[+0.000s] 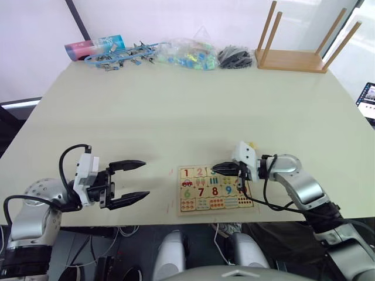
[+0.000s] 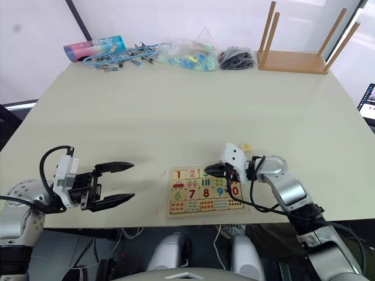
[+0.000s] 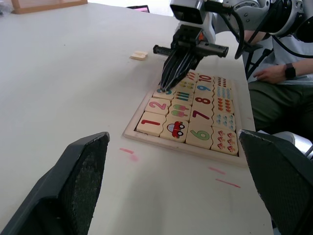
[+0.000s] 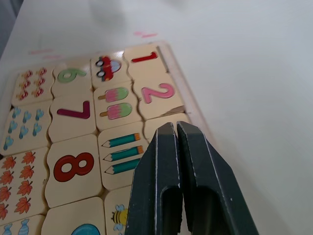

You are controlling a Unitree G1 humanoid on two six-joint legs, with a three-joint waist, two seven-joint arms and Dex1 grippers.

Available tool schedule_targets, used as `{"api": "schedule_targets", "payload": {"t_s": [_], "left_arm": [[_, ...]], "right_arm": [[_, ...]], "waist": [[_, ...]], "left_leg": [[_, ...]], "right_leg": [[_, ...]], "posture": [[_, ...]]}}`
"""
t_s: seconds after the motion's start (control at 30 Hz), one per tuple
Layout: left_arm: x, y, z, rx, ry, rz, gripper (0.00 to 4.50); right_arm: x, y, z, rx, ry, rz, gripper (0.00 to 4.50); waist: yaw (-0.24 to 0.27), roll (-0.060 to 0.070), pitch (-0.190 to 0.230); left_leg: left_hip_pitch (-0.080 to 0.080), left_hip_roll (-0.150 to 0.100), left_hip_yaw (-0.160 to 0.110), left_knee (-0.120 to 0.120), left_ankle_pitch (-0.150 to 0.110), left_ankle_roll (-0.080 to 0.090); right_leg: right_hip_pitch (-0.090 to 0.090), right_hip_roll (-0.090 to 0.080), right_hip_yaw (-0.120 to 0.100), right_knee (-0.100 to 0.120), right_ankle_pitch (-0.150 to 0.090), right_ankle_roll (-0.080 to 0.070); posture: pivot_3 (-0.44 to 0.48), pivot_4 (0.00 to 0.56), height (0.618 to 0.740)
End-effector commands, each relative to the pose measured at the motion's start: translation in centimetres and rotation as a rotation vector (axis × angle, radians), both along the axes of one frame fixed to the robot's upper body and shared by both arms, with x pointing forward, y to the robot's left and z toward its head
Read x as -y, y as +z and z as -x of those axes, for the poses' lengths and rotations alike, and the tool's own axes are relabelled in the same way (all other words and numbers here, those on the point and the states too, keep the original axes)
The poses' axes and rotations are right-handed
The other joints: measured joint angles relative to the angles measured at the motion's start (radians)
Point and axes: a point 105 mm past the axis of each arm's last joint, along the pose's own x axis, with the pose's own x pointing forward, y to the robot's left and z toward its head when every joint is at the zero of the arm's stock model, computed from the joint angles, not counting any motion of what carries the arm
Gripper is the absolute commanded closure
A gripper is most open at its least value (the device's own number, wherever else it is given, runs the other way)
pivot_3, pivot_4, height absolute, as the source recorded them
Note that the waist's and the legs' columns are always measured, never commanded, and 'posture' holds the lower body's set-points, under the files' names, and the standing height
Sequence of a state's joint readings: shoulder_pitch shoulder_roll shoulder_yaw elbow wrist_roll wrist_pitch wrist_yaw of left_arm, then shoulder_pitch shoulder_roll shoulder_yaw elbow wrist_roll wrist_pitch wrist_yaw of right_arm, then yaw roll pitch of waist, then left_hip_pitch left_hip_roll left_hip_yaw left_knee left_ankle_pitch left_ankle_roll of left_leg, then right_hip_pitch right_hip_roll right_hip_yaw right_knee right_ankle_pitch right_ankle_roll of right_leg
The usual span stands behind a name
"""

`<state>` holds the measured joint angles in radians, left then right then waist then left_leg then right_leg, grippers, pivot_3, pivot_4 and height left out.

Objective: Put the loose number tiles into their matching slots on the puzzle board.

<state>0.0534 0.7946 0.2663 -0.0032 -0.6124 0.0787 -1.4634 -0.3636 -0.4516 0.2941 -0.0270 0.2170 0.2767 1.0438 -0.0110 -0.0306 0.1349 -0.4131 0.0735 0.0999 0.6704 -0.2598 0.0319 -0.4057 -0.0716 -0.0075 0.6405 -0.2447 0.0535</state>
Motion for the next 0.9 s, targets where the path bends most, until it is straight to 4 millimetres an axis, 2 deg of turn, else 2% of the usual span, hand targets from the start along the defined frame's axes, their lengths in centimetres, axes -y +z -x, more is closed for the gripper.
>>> {"api": "schedule_targets", "payload": {"t_s": [0.03,0.27,0.53,0.63,0.77,0.8,0.87,0.9], "left_arm": [[-0.3,0.6,0.0,0.037,0.009,0.003,0.0],[-0.8,0.4,-0.4,0.037,0.083,0.018,0.0],[-1.1,-0.2,-1.0,0.039,0.17,0.033,0.0],[-1.3,-0.3,-1.2,0.039,0.202,0.041,0.0],[-1.8,-0.5,-1.5,0.04,0.243,0.041,0.0],[-2.0,-0.6,-1.5,0.04,0.252,0.038,0.0],[-2.5,-0.7,-1.7,0.041,0.283,0.036,0.0],[-2.7,-0.7,-1.7,0.043,0.294,0.034,0.0]], "right_arm": [[1.4,3.3,0.5,0.074,-0.009,-0.119,4.39],[6.3,5.6,1.9,0.115,-0.176,-0.26,4.39],[13.1,5.2,3.4,0.159,-0.446,-0.277,4.39],[15.2,4.6,4.3,0.165,-0.531,-0.268,3.62],[17.6,3.6,5.7,0.165,-0.625,-0.249,1.46],[18.1,3.4,6.0,0.164,-0.647,-0.244,1.11],[19.7,2.5,7.0,0.157,-0.717,-0.232,0.09],[20.3,2.2,7.4,0.155,-0.745,-0.231,0.09]], "waist": [[0.001,0.0,0.0],[0.004,0.0,0.0],[0.01,-0.001,-0.001],[0.01,-0.001,-0.001],[0.009,-0.001,-0.001],[0.009,-0.001,-0.001],[0.012,-0.001,-0.001],[0.013,-0.001,-0.001]], "left_leg": [[0.0,0.0,0.0,0.0,0.0,0.0],[0.0,0.0,0.0,0.0,0.0,0.0],[0.0,0.0,-0.001,0.0,0.0,0.0],[0.0,0.0,0.0,0.0,0.0,0.0],[0.001,0.0,0.0,0.0,0.0,0.0],[0.001,0.0,0.0,0.0,0.0,0.0],[0.001,0.0,0.0,0.0,0.0,0.0],[0.001,0.0,-0.001,0.0,0.0,0.0]], "right_leg": [[0.0,0.0,0.0,0.0,0.0,0.0],[0.0,0.0,0.0,-0.001,0.0,0.0],[0.0,0.0,0.0,0.0,0.0,0.0],[0.0,0.0,0.0,0.0,0.0,0.0],[0.001,0.0,0.0,0.0,0.0,0.0],[0.0,0.0,0.0,0.0,0.0,0.0],[0.001,0.0,0.0,0.0,0.0,0.0],[0.001,0.0,0.0,0.0,0.0,0.0]], "posture": [[0.0,0.15,0.738],[0.0,0.15,0.738],[0.0,0.15,0.738],[0.0,0.15,0.738],[0.0,0.15,0.738],[0.0,0.15,0.738],[0.0,0.15,0.738],[0.0,0.15,0.738]]}}
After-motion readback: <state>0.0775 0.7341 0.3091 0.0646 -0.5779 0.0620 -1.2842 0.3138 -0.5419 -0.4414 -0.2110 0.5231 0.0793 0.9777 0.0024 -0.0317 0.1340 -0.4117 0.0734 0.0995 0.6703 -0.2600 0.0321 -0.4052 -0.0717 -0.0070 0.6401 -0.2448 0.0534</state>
